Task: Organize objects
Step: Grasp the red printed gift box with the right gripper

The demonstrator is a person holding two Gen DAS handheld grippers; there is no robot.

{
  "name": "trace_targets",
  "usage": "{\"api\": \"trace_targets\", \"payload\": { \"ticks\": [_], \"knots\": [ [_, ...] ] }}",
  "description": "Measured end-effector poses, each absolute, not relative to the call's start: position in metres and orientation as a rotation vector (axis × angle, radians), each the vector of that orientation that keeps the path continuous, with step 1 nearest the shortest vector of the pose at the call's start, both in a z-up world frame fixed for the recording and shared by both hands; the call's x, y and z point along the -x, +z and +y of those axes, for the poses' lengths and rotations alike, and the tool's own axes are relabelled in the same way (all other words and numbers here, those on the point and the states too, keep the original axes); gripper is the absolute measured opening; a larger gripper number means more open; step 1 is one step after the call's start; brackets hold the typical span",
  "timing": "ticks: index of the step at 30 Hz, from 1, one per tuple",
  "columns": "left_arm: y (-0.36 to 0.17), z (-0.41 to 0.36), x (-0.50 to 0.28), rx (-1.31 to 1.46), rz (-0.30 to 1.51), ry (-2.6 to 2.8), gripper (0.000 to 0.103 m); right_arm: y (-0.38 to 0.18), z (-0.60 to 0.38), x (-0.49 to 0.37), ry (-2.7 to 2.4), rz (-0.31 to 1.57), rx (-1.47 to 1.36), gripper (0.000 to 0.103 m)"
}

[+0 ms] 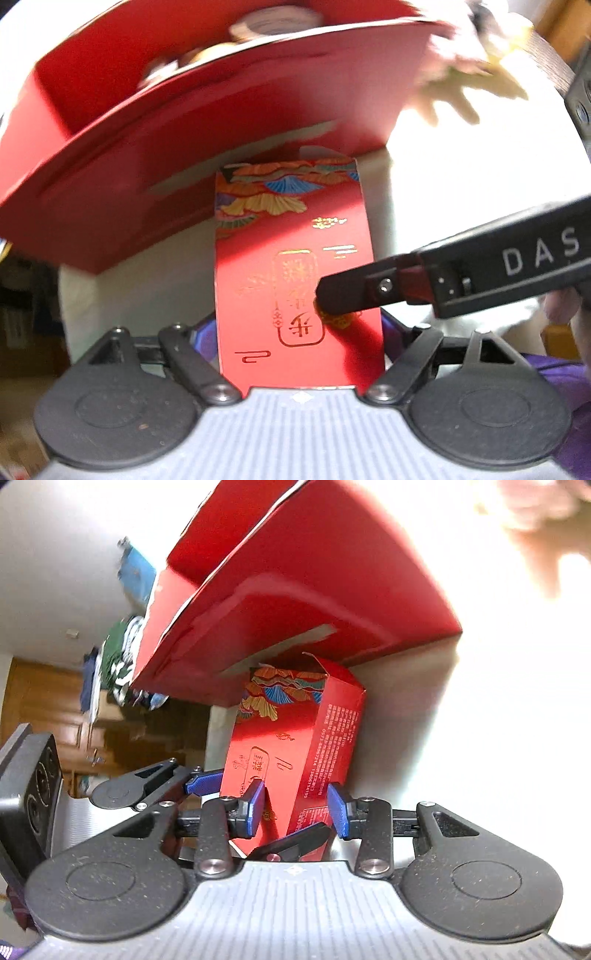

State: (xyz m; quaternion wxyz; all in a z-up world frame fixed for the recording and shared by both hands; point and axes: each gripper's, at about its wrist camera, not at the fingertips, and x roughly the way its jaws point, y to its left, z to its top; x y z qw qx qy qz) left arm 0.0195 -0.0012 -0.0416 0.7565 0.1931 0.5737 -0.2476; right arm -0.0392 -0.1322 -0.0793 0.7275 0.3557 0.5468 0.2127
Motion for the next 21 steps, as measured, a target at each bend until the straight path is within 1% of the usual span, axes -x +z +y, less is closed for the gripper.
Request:
{"api": "trace_targets", "payload": {
  "ticks": [11,15,21],
  "knots": [
    [-0.031,-0.083,0.008,-0.606,1.125,-0.866,0.083,-0.065,-0.216,0.111,0.205,1.077,-0.883,0.042],
    [-0.017,-0.109,0.02,-0.635,1.037,-0.961,0.083,-0.048,-0.247,0.137,0.118,0.98,-0.87,0.042],
    [0.02,-0.135,0.028,-0.637,0.875,-1.029,0.083,-0.008,-0.26,0.153,0.047,0.805,-0.805,0.041]
  ]
}}
